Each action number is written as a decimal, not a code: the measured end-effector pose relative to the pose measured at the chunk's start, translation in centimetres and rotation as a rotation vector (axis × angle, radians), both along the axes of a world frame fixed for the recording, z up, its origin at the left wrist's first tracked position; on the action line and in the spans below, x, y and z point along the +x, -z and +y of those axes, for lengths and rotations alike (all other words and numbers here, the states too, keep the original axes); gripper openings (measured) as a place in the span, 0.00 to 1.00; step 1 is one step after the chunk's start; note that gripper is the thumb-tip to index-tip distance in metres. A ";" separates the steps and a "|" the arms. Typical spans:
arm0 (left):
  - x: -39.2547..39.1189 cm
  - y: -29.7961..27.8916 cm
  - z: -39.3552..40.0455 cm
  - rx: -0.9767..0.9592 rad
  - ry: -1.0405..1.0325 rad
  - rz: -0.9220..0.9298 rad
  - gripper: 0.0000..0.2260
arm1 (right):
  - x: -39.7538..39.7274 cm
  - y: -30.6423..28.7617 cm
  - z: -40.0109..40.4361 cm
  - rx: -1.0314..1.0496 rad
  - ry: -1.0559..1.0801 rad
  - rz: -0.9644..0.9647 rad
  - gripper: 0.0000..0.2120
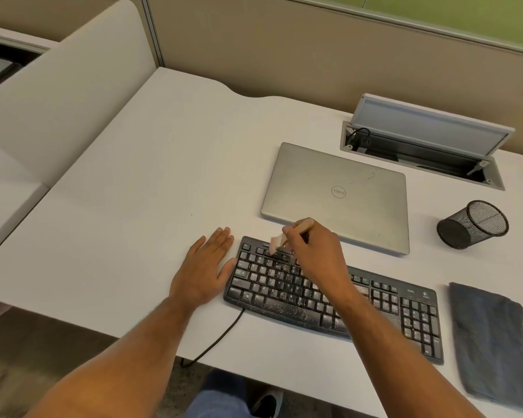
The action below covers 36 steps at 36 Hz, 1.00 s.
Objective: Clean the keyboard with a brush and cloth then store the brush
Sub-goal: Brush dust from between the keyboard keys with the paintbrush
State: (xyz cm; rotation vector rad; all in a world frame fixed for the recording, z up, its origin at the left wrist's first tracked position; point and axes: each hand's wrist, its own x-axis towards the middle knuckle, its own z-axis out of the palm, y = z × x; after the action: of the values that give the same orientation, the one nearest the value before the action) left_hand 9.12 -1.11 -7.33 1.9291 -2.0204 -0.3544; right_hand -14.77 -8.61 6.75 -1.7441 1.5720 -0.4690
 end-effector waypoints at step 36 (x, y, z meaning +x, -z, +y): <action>0.0 -0.1 -0.1 0.011 -0.001 0.001 0.29 | 0.1 0.0 -0.2 0.008 -0.028 0.050 0.13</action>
State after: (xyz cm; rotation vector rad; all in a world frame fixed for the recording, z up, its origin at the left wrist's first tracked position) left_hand 9.12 -1.16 -7.27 1.9358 -2.0210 -0.3668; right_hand -14.67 -8.80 6.78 -1.7813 1.5804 -0.4075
